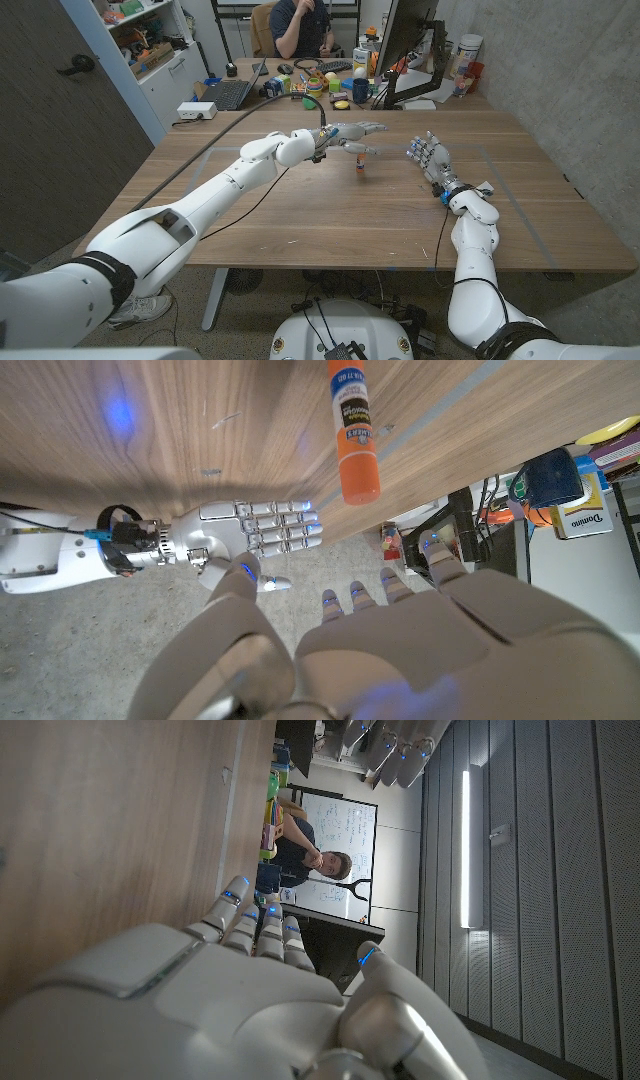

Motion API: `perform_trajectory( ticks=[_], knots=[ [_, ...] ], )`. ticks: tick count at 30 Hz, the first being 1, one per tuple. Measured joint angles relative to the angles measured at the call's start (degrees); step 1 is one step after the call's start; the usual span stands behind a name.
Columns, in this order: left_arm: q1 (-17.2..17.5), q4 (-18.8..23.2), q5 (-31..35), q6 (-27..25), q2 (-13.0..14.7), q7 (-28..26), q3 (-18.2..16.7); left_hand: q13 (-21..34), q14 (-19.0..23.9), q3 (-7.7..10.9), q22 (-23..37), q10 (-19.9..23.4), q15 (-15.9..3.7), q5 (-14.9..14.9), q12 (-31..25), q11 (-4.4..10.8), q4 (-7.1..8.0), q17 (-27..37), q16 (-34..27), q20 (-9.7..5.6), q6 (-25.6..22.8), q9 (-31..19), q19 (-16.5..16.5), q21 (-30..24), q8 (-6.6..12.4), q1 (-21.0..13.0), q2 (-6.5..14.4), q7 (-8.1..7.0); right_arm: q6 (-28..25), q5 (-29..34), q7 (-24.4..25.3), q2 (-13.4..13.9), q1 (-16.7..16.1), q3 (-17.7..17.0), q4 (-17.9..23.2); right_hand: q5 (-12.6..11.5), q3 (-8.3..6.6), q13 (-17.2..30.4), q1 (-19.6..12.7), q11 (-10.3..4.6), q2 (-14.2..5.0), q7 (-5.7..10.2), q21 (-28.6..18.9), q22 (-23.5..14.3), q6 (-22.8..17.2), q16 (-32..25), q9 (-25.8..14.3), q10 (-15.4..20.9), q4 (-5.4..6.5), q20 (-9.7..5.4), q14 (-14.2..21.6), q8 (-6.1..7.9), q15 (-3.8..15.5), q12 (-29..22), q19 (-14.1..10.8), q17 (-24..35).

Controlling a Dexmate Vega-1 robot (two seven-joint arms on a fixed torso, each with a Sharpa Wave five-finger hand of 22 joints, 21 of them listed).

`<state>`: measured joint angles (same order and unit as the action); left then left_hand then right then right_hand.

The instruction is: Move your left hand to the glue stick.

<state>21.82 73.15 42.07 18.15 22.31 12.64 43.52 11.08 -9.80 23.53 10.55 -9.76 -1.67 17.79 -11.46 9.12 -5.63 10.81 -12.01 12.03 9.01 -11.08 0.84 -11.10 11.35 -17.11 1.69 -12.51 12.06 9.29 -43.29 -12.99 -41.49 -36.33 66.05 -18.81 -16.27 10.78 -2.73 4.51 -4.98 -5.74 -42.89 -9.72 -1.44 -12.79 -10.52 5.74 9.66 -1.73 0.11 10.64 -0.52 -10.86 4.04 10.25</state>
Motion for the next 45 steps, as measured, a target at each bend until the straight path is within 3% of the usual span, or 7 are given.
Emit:
perform_trajectory(
  ticks=[5,13,21,45],
  knots=[
    [0.0,0.4,1.8,-1.4,0.0,0.3,0.8,0.0,0.7,0.56,0.0,3.2,-0.37,0.0,-0.9,0.89,-1.03,-0.1,-1.0,-0.77,-2.1,-0.3,3.0,-0.6,0.79,-2.1,2.1,-0.20,0.1,-0.2,-0.5,0.5,0.5,-0.7,-0.9,0.0,0.41,0.0,0.5,-0.31,0.52,0.10,0.1,0.0,-0.5,0.0,0.0,0.3,0.04,0.00,0.0,0.00,0.00,0.0,0.0,0.0],
    [-0.3,0.4,3.7,-3.2,-0.3,0.5,1.8,0.3,2.5,0.71,-0.2,5.8,-0.38,-0.2,-1.3,0.09,-2.30,-0.2,-1.4,-0.89,-3.9,-0.3,5.7,-1.2,1.67,-4.5,3.4,-0.18,0.1,-0.3,-0.7,0.9,0.9,-1.7,-1.5,0.0,1.10,0.0,0.9,-0.01,0.90,0.11,0.3,0.0,-0.5,0.0,0.0,0.6,-0.16,0.21,0.0,0.00,0.00,0.0,-0.2,0.0],
    [-0.7,-0.4,4.4,-4.2,-0.7,0.5,2.4,0.5,1.9,0.46,0.0,4.7,-0.38,-0.4,-0.6,-0.62,-2.05,0.0,-1.4,-1.40,-4.6,-0.5,5.8,-1.0,1.67,-5.4,4.4,-0.30,0.1,-0.5,-0.8,1.1,1.4,-2.4,-2.4,0.0,1.34,0.0,0.9,-0.01,0.90,-0.10,0.5,0.0,-0.7,0.0,0.0,0.6,0.08,0.21,0.0,0.00,0.00,0.0,-0.2,0.0],
    [-1.9,-2.1,5.3,-5.2,-1.4,-0.5,3.6,0.8,1.9,-0.01,0.0,5.1,-0.38,-1.3,-0.6,-0.63,-1.57,0.0,-1.4,-1.80,-5.3,-0.5,5.0,-0.5,1.67,-5.7,5.1,-0.32,1.9,-0.1,-0.9,1.8,3.5,-3.6,-6.2,0.0,1.80,0.0,1.2,-0.31,0.60,0.01,0.8,0.0,-0.8,0.0,0.0,0.9,0.06,0.41,0.3,0.00,-0.31,0.0,-0.4,0.0]
  ],
)
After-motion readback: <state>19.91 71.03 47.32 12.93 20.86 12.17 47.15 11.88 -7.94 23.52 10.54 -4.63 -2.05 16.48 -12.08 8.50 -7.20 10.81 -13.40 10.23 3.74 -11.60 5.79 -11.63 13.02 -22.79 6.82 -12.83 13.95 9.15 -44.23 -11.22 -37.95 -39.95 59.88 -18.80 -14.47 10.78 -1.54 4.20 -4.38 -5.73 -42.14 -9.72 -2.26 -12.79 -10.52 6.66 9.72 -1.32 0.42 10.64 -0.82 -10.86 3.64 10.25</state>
